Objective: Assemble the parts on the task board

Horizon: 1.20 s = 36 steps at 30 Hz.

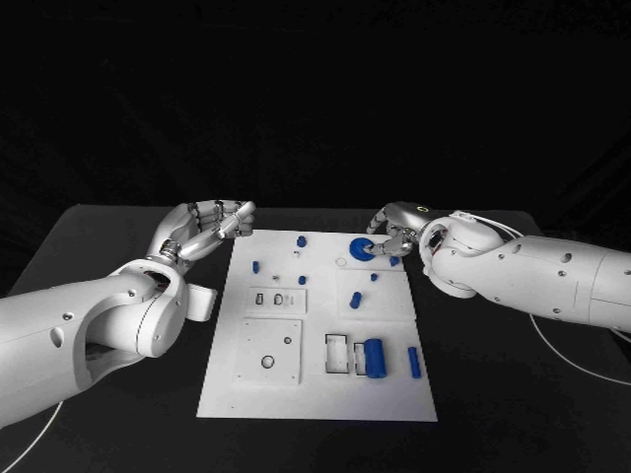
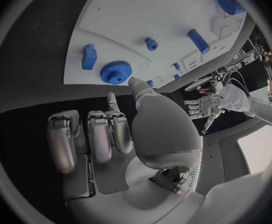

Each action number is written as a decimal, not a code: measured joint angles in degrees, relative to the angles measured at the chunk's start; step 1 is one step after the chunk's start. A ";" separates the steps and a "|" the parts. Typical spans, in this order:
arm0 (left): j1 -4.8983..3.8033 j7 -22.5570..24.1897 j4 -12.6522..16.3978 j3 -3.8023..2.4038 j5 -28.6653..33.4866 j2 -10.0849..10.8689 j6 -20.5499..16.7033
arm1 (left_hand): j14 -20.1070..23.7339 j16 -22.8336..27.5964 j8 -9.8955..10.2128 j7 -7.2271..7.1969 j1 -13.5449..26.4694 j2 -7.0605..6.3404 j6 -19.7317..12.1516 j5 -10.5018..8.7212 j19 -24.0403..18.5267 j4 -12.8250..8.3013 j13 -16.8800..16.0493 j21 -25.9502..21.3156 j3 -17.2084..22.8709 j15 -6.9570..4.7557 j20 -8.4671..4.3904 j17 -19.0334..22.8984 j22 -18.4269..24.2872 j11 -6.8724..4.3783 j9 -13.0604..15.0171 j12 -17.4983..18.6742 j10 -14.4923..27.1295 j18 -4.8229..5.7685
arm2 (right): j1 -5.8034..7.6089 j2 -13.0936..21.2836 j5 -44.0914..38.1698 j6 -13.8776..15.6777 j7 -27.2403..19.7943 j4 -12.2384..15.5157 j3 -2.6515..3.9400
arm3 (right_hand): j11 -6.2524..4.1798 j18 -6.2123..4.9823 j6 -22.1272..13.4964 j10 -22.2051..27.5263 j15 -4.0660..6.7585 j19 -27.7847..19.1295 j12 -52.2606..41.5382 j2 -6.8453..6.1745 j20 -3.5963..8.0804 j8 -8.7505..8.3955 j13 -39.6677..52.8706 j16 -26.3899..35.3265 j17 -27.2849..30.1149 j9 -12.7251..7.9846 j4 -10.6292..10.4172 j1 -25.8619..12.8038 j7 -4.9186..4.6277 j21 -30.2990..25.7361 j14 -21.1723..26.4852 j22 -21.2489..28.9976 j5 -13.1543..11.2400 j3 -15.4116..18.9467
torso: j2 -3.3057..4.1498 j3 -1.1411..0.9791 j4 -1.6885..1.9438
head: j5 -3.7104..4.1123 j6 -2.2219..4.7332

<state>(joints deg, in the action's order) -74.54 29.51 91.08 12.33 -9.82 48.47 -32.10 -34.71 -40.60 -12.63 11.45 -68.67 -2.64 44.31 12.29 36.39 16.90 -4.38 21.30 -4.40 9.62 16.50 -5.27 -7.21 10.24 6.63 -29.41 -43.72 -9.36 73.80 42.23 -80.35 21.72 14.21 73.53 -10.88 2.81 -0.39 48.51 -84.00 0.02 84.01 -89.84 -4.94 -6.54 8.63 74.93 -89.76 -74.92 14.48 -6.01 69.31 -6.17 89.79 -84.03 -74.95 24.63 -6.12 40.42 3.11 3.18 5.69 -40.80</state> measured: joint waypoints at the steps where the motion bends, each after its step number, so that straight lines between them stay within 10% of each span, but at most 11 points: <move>1: 0.00 0.00 0.04 0.00 0.00 0.03 0.00 | 0.00 0.00 0.00 0.00 0.00 0.00 0.00 0.00 0.00 0.00 0.00 0.00 0.00 0.00 0.00 0.00 0.00 0.00 0.00 0.00 0.00 0.00 | -0.02 -0.26 -0.07 -0.07 0.10 -0.30 0.00 | 0.00 0.00 0.00 0.00 0.00 0.00 0.00 0.00 0.00 0.00 0.00 0.00 0.00 0.07 0.00 0.00 0.00 0.00 0.00 0.00 0.00 0.00 | 0.00 0.00 0.00 | -0.03 0.00; 36: 0.00 -0.03 0.02 -0.02 0.00 0.42 0.01 | 0.00 0.00 0.02 0.00 0.00 0.00 0.01 0.00 0.00 0.00 0.02 0.00 0.00 0.00 0.00 -0.04 -0.01 0.00 0.05 0.00 0.00 -0.01 | -0.79 -4.17 -3.15 -3.80 3.49 -3.77 0.08 | 0.00 0.00 0.20 0.00 0.00 -0.01 0.00 0.09 0.41 0.44 -0.02 0.00 0.02 1.79 1.91 1.44 -0.20 -0.04 0.00 0.03 -2.90 -2.84 | -0.08 -0.07 -0.10 | -0.42 0.00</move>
<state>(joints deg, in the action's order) -74.54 29.47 91.10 12.32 -9.82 48.89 -32.10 -34.71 -40.60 -12.61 11.45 -68.67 -2.64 44.31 12.29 36.39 16.90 -4.36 21.30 -4.40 9.62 16.50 -5.31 -7.23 10.24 6.67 -29.41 -43.71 -9.37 73.01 38.07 -83.49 17.92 17.70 69.75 -10.80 2.82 -0.39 48.72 -84.00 0.02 84.01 -89.84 -4.85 -6.13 9.07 74.91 -89.76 -74.91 16.27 -4.10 70.75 -6.37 89.75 -84.03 -74.92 21.73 -8.96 40.34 3.05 3.08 5.27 -40.80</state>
